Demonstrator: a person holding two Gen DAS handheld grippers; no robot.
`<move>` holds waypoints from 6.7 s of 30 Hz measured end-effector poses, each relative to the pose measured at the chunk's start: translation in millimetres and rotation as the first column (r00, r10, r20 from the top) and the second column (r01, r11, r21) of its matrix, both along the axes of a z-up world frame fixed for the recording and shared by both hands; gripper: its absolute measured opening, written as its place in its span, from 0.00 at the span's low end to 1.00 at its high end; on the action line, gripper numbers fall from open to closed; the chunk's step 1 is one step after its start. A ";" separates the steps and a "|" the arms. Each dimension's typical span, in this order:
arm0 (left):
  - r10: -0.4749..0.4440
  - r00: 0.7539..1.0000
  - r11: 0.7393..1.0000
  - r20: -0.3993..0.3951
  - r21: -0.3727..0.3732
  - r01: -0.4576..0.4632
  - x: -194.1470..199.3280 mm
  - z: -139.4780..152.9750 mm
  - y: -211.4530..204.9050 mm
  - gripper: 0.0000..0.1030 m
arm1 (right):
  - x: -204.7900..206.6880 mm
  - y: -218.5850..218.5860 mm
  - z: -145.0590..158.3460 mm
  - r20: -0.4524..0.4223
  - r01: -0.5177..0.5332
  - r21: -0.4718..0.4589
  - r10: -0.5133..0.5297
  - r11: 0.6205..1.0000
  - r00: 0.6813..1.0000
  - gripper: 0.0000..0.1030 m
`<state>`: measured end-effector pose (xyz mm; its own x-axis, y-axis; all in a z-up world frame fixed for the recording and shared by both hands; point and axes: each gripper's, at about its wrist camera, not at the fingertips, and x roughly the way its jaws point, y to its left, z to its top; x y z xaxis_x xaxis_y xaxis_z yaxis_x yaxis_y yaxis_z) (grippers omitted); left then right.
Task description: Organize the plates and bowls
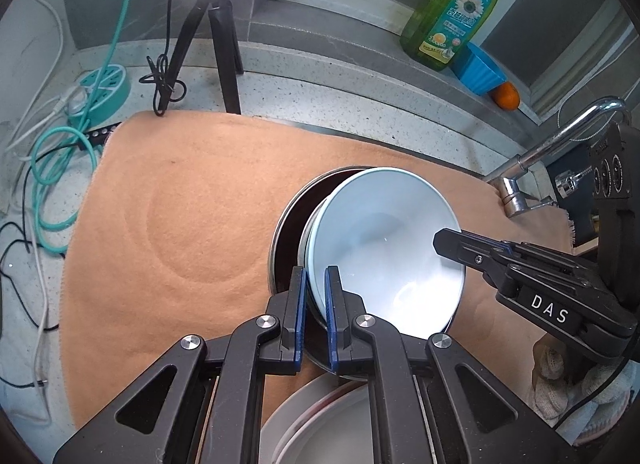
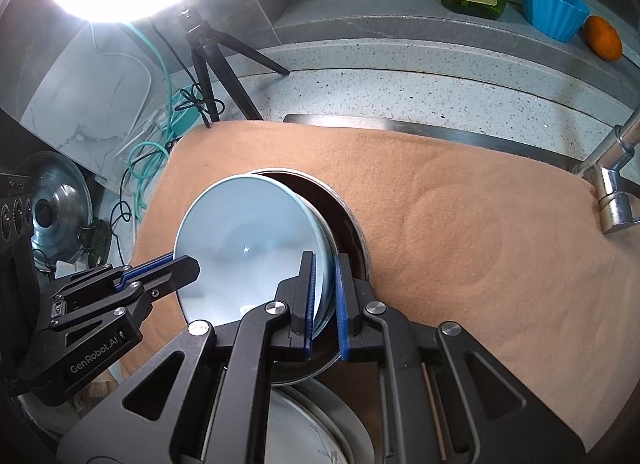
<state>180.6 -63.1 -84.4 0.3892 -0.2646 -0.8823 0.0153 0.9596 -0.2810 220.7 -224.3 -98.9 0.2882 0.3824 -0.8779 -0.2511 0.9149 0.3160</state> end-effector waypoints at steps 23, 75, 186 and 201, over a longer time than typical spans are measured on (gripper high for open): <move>0.057 0.997 0.998 0.053 -0.023 -0.056 -6.4 15.3 24.2 0.10 | -12.4 -23.1 24.6 0.085 0.035 0.037 -0.038 0.999 0.996 0.34; 0.065 0.997 0.992 -0.033 -0.108 -0.068 5.6 -21.1 31.6 0.09 | -1.2 -38.6 -22.7 -0.089 0.097 0.133 -0.086 0.986 0.992 0.09; 0.020 0.999 0.997 0.041 -0.070 -0.017 -154.0 16.4 9.3 0.09 | -184.0 -51.2 17.7 -0.005 0.025 0.104 -0.025 0.994 1.000 0.11; 0.018 0.994 1.000 0.106 -0.012 -0.017 -164.0 30.4 11.6 0.10 | -196.4 -66.4 38.5 0.123 0.062 0.014 -0.063 0.998 0.990 0.43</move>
<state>16.6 -51.4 -54.0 0.4852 -0.2668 -0.8327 0.0288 0.9567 -0.2897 24.3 -290.7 -60.3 0.4174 0.3691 -0.8304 -0.2312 0.9269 0.2957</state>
